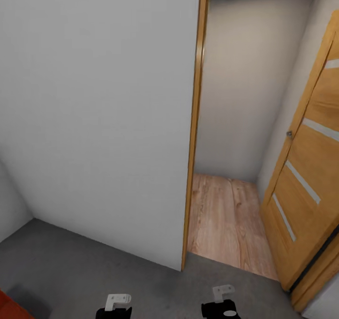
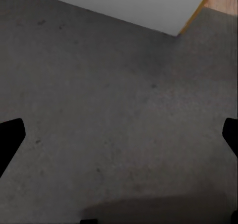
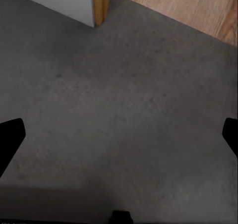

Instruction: Move the two storage containers from the living room to the garage. In the garage, place one container on the floor and stack the other container on top of it (either order is fine).

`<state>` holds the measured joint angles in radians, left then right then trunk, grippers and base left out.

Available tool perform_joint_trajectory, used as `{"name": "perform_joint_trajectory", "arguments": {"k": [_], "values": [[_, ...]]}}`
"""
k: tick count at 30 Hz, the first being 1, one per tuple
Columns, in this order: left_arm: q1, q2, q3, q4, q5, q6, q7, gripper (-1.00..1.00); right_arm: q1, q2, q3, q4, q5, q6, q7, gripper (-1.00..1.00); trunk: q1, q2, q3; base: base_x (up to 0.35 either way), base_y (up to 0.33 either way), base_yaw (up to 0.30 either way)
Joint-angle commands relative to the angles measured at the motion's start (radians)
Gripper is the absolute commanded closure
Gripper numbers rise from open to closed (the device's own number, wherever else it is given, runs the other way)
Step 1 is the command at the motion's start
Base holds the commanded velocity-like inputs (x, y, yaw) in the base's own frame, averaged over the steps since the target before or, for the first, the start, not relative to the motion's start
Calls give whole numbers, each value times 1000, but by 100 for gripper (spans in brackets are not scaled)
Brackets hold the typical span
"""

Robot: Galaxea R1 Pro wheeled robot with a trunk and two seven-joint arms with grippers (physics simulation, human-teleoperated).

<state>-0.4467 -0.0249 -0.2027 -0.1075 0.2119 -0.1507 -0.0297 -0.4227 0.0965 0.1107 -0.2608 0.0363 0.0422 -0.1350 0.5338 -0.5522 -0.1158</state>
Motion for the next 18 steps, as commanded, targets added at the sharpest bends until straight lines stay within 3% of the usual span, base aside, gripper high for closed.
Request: {"name": "perform_joint_trajectory", "arguments": {"k": [1,7,18], "values": [[-1,0,-7,2,10,-4,-3,-100,-1,0,7,0,4,5,-6,-100,1,-2,-2,37,-280,-286],[-1,0,-7,2,10,-5,-3,-100,-1,0,6,-1,4,4,-6,-100,1,-2,1,136,-208,-286],[-1,0,-7,2,10,-6,-3,-100,-1,0,7,-1,5,4,-6,-100,1,-2,5,292,-94,-286]]}}
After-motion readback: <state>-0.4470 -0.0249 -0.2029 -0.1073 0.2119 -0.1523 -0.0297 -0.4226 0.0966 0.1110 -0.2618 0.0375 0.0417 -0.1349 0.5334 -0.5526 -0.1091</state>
